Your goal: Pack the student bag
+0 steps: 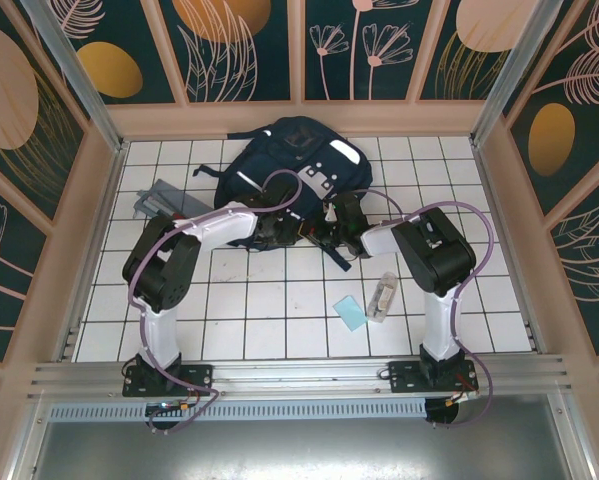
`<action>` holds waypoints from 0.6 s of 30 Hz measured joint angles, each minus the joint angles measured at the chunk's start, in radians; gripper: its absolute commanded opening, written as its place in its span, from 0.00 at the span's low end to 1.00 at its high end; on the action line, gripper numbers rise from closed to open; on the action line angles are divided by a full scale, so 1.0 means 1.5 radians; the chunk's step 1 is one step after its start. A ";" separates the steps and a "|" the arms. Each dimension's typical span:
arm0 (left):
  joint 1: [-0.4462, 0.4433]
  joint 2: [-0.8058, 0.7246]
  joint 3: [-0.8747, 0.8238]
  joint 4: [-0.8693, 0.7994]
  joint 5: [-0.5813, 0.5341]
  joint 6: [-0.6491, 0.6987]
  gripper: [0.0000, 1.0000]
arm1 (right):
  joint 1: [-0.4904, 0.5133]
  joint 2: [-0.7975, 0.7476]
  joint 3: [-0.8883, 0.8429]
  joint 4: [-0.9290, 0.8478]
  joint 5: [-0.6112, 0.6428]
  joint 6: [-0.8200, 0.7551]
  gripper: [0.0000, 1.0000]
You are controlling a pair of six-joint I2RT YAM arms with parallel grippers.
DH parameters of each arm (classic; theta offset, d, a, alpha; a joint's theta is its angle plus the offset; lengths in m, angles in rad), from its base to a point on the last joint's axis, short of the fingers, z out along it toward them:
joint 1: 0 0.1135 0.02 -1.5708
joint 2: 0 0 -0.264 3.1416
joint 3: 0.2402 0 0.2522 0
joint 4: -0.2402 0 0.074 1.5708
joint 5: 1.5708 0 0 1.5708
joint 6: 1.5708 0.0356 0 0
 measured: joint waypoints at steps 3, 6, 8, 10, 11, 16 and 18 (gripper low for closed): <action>-0.004 0.003 0.006 -0.007 -0.012 0.001 0.50 | 0.000 0.000 0.001 -0.001 0.000 0.000 0.00; -0.004 0.003 0.014 -0.018 -0.012 0.001 0.51 | 0.000 0.000 0.003 -0.005 0.000 -0.001 0.00; -0.004 0.001 0.024 -0.028 -0.009 0.001 0.52 | 0.000 0.000 0.003 -0.005 0.000 -0.002 0.00; -0.004 -0.002 0.035 -0.041 -0.009 0.001 0.52 | 0.000 0.000 0.003 -0.006 0.000 -0.002 0.00; -0.004 -0.003 0.041 -0.046 -0.009 0.001 0.52 | 0.000 0.000 0.004 -0.006 0.000 -0.002 0.00; -0.004 -0.012 0.074 -0.048 -0.015 0.003 0.51 | 0.000 0.000 0.004 -0.007 -0.001 -0.002 0.00; -0.004 -0.010 0.078 -0.048 -0.014 0.006 0.50 | 0.000 0.000 0.004 -0.007 -0.001 -0.002 0.00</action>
